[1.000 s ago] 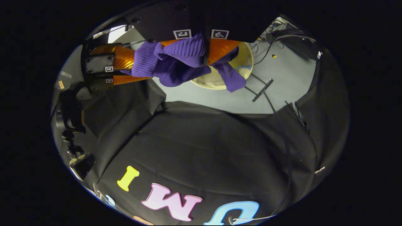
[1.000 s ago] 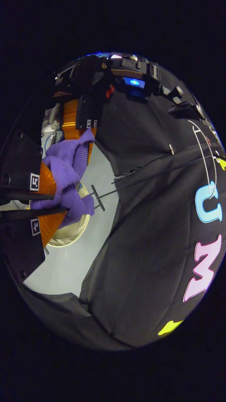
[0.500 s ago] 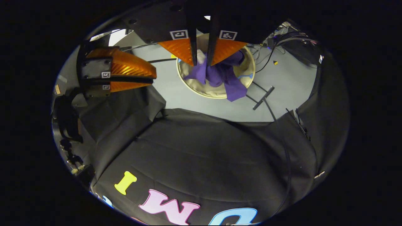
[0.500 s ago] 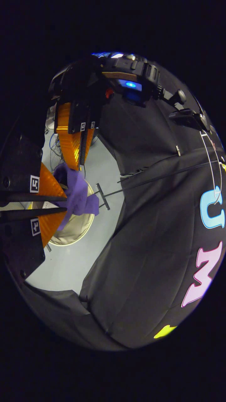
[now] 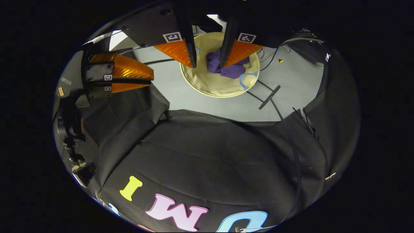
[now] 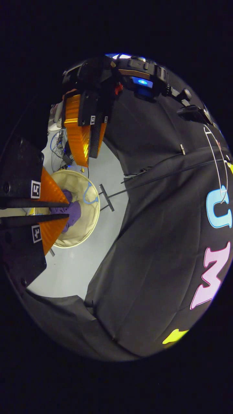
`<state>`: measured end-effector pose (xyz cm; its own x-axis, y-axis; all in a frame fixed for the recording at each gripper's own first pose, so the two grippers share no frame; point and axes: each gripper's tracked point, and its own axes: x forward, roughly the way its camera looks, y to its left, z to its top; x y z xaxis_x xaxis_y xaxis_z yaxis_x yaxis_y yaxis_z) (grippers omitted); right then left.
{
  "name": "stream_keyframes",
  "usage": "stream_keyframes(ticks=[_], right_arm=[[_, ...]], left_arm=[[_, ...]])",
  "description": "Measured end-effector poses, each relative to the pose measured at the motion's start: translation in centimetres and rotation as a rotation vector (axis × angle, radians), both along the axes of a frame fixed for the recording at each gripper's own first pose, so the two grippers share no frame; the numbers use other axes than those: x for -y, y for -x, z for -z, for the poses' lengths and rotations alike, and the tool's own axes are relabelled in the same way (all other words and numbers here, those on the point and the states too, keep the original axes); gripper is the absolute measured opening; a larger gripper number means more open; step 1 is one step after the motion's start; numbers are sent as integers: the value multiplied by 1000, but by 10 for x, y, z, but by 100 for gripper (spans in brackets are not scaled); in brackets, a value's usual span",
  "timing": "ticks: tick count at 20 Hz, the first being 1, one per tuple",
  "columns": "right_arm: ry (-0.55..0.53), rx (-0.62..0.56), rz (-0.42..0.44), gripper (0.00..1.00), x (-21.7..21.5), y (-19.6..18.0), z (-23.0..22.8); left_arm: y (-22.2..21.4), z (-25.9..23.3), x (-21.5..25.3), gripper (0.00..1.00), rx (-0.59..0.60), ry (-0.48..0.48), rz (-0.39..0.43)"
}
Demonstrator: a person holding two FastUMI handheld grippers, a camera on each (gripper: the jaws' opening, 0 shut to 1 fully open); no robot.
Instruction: Grasp the clothes on the hanger with both hands and then place them into the laundry hamper below.
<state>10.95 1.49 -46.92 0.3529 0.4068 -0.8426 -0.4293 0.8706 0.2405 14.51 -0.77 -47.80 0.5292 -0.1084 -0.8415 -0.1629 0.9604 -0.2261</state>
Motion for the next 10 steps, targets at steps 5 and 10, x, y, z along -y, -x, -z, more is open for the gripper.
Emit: stream_keyframes(ticks=[5, 10], right_arm=[[-14, 20, 15, 15, 1, -2, -8], [-34, 95, 66, 45, 1, -5, -43]], left_arm=[[-12, -12, 6, 47, 29, 8, 2], [-8, -39, 5, 54, 100, 29, 12]])
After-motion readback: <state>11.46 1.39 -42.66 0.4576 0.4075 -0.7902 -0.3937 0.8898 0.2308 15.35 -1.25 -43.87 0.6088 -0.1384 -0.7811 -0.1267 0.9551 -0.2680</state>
